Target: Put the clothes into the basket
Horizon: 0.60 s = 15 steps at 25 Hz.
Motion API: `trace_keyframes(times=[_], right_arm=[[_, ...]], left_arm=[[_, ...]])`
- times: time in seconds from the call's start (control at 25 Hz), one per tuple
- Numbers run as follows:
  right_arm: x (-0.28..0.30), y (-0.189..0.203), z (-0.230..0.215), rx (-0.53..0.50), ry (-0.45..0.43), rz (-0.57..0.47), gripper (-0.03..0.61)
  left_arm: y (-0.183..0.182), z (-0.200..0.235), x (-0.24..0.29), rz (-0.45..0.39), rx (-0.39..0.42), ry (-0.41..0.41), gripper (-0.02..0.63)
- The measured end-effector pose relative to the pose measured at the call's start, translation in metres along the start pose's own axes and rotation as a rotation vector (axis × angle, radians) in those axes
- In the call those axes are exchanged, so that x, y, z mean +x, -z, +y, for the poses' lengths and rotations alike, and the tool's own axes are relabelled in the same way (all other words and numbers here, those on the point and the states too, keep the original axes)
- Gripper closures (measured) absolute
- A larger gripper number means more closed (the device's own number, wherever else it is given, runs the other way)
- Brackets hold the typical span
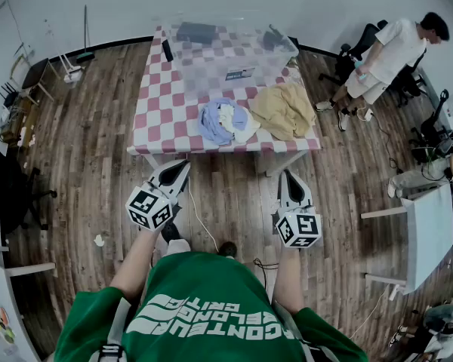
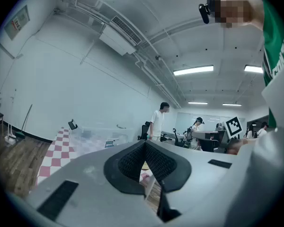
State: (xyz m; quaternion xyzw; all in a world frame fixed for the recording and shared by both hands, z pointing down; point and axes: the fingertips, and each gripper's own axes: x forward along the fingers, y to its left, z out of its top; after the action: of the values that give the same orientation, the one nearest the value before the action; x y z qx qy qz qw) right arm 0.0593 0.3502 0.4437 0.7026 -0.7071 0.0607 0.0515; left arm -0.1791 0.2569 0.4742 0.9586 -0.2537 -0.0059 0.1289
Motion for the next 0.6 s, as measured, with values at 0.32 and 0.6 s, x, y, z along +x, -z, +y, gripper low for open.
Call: trace_keyframes(times=[0.32, 0.6], right_arm=[[0.012, 0.007, 0.001, -0.005, 0.009, 0.019, 0.572], [0.024, 0.01, 0.014, -0.009, 0.03, 0.023, 0.572]], left_arm=[[-0.001, 0.013, 0.005, 0.005, 0.0, 0.009, 0.611], [0.004, 0.034, 0.001, 0.019, -0.008, 0.032, 0.611]])
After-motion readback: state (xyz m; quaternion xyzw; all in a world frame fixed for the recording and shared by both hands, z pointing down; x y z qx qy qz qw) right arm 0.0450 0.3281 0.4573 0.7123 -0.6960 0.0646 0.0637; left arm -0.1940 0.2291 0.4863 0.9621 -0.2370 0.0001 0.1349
